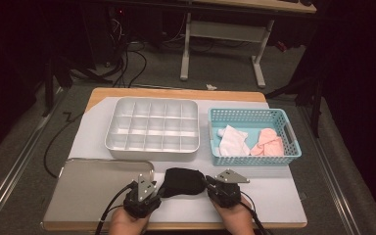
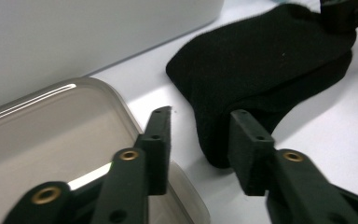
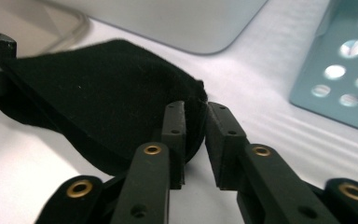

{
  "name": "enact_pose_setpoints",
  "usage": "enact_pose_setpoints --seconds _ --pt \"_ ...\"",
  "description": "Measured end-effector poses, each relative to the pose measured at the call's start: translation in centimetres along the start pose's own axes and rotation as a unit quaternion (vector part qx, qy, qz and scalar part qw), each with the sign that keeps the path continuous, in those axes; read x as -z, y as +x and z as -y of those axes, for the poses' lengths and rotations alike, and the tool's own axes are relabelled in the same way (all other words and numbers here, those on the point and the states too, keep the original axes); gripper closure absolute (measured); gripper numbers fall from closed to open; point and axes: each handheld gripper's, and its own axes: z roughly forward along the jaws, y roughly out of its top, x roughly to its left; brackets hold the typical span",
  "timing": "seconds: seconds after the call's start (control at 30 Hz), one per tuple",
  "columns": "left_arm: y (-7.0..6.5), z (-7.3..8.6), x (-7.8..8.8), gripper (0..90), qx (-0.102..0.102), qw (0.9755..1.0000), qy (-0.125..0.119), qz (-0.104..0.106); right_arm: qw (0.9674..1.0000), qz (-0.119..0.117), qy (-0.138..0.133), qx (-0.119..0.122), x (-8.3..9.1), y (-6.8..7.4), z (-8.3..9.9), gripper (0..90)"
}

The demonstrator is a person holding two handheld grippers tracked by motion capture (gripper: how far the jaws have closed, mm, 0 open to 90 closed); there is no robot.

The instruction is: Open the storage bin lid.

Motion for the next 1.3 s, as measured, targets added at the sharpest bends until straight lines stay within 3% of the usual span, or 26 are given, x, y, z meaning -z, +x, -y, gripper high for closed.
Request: enact_pose_setpoints --seconds 0.13,0.33,0.5,0.63,0.77,0.97,1.1,1.17,1.3 --pt "0.1 0.0 0.7 51.7 0.004 0.9999 -0.012 0.003 0.9997 -0.009 -0.020 -0.008 0.7 -0.2 -0.3 73.9" --pt "0.3 0.2 1.3 51.4 0.019 0.9994 -0.028 0.004 0.9990 -0.013 -0.040 -0.013 1.7 -0.4 -0.5 75.9" --pt "0.7 0.4 2.2 69.1 0.026 0.9988 -0.042 -0.001 0.9990 -0.014 -0.041 -0.012 2.0 -0.5 -0.4 80.2" --pt "1.1 0.4 2.2 76.3 0.031 0.9986 -0.043 -0.007 0.9991 -0.024 -0.036 -0.005 1.7 -0.1 -0.3 82.9" --pt "1.4 -0.2 1.3 74.3 0.045 0.9981 -0.043 -0.003 0.9991 -0.035 -0.025 0.003 1.2 0.6 0.0 83.2" --pt "1.1 -2.1 -0.4 60.7 0.060 0.9970 -0.047 0.016 0.9991 -0.039 0.002 0.017 0.2 1.2 0.6 83.2" --pt "0.2 -3.0 -1.9 50.7 0.051 0.9982 -0.025 0.020 0.9992 -0.036 0.011 0.017 -0.1 1.1 0.8 83.5" --pt "-0.1 -3.2 -2.9 46.3 0.046 0.9987 0.009 0.023 0.9991 -0.035 0.012 0.019 -0.2 1.0 0.9 83.7" --pt "-0.2 -3.0 -4.2 46.0 0.033 0.9978 0.056 0.008 0.9992 -0.034 0.010 0.018 -0.1 1.0 0.9 83.6"
